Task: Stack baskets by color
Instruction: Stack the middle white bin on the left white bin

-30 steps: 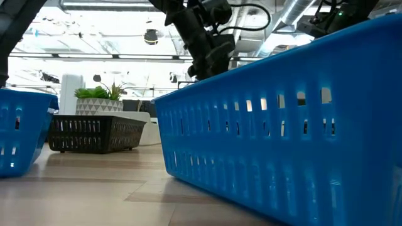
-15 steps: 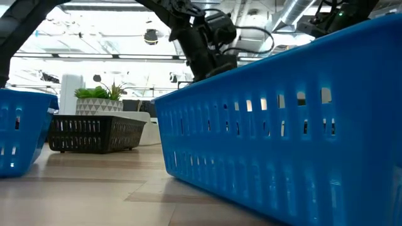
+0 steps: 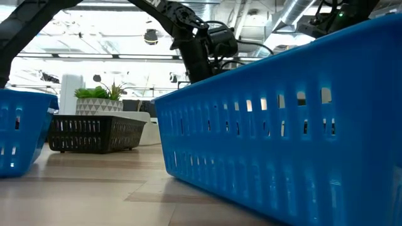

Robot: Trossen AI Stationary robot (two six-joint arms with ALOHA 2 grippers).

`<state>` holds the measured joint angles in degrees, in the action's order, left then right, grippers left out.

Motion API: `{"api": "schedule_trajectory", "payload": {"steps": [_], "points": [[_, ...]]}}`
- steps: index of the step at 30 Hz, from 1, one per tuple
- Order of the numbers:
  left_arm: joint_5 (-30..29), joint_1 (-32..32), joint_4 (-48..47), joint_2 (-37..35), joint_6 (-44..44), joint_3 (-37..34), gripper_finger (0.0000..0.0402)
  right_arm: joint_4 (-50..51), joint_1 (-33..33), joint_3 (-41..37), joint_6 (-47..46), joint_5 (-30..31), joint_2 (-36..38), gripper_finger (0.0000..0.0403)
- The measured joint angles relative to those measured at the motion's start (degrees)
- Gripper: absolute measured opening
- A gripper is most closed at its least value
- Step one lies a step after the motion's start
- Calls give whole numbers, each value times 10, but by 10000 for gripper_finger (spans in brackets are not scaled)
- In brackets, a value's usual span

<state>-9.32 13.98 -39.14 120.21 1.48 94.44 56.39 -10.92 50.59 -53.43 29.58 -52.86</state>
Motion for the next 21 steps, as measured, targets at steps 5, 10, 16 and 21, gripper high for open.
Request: {"api": "schedule_trajectory", "payload": {"steps": [5, 10, 16, 21], "points": [[-18, 0, 0, 0, 20, 1, 12, 0, 0, 0, 0, -1, 0, 122], [-82, -2, -39, -1, 57, 12, 2, 0, 0, 0, 0, -2, 0, 122], [-131, -21, -92, -2, 130, 60, 0, 0, -4, 0, 13, -2, 0, 122], [-155, -42, -147, -3, 196, 118, 0, 23, -19, 0, 18, 1, 1, 122]]}}
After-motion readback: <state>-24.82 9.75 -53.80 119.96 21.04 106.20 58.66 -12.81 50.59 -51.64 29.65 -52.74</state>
